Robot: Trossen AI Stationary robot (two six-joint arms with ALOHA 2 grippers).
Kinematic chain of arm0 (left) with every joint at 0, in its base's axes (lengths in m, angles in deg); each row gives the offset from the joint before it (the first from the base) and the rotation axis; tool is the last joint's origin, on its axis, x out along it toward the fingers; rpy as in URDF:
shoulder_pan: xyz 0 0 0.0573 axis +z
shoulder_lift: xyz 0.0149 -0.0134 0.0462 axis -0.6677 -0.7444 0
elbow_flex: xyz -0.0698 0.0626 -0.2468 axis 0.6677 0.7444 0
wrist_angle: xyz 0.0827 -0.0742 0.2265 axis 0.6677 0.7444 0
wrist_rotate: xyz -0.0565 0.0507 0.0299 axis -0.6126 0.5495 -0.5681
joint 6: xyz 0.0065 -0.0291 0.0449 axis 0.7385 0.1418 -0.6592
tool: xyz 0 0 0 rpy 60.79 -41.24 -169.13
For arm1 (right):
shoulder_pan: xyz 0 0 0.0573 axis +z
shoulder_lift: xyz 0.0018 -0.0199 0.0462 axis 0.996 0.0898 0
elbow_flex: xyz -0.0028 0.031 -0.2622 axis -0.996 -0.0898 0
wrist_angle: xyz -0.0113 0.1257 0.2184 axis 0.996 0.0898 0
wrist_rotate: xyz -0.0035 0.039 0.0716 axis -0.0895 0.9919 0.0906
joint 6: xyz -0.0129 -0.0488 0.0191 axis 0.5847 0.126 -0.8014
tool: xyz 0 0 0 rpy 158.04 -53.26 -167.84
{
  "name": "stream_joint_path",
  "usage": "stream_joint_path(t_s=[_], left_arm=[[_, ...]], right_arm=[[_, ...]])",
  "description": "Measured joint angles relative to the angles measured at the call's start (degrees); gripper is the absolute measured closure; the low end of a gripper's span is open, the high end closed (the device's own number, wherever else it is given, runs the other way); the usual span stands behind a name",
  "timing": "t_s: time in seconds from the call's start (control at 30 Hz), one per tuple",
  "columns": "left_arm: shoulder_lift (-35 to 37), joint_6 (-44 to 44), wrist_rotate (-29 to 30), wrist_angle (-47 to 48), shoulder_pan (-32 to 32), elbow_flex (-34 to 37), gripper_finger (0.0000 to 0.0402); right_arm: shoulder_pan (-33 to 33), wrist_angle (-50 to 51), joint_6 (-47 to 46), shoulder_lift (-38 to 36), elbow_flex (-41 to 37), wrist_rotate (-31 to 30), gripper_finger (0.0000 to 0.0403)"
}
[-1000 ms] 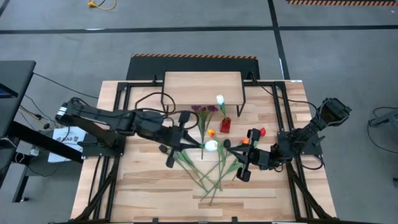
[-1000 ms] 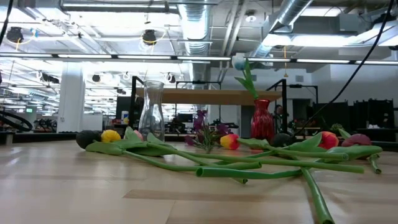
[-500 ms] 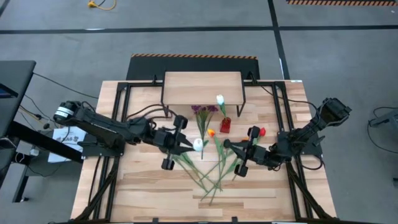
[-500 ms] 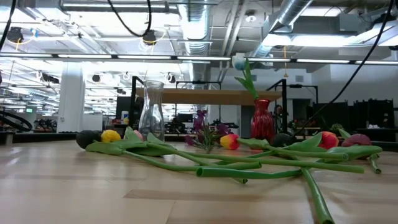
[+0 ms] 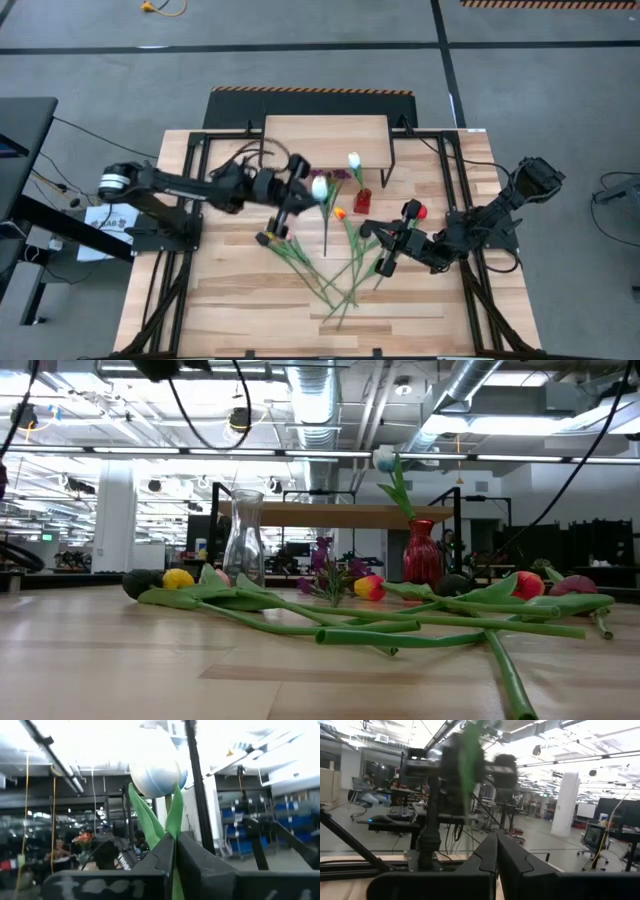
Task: Pick and place flowers into a vace then onto a shelf
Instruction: Put the white blue flower into the red flower vase
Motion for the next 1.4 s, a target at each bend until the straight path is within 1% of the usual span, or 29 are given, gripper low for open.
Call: stream_joint_path(t_s=[0.13,0.2,0.27,0.37,0.43,0.53,0.63,0.77,0.9,1.0,1.07,1.27,1.4], left_arm=[[-6.20,9.35,-5.73,-4.13,4.87,-2.62,0.0401],[-9.03,13.49,-8.60,-7.08,6.20,-3.78,0.0401],[-11.05,16.11,-10.78,-10.06,6.75,-4.59,0.0401],[-12.64,17.40,-14.09,-11.45,6.74,-4.99,0.0401],[-13.27,16.39,-16.25,-11.16,6.18,-5.01,0.0401],[-13.45,14.48,-18.99,-9.29,4.87,-5.01,0.0401],[-13.45,11.54,-19.19,-7.25,2.84,-5.01,0.0401],[-13.40,11.45,-19.12,-8.10,0.83,-5.03,0.0401],[-13.40,11.88,-19.01,-7.85,-0.38,-5.03,0.0401],[-13.40,12.37,-19.98,-7.62,-1.07,-5.03,0.0401],[-13.40,12.85,-20.56,-7.68,-1.38,-5.03,0.0401],[-13.40,12.16,-21.59,-7.21,-1.39,-5.03,0.0401],[-13.40,9.45,-20.61,-5.42,-1.42,-5.03,0.0401]], right_arm=[[0.45,0.02,0.01,0.00,0.00,-0.07,0.0403],[1.10,0.05,0.28,0.00,0.00,-0.11,0.0403],[1.93,0.07,1.12,0.00,0.00,-1.53,0.0403],[2.88,0.03,2.83,0.00,0.00,-6.11,0.0403],[2.90,0.00,3.02,0.00,0.00,-8.29,0.0402],[2.08,0.05,3.03,0.00,0.00,-8.18,0.0394],[0.81,2.88,1.11,0.00,0.00,-5.91,0.0374],[-1.13,10.28,-3.79,0.00,1.79,-3.04,0.0336],[-3.55,23.87,-10.83,0.00,6.15,5.31,0.0299],[-5.10,30.69,-14.49,0.07,9.14,11.02,0.0275],[-5.85,31.78,-15.68,0.43,10.08,12.86,0.0261],[-6.23,31.79,-15.98,0.44,10.16,14.23,0.0241],[-6.96,31.70,-16.37,0.44,10.19,19.83,0.0239]])
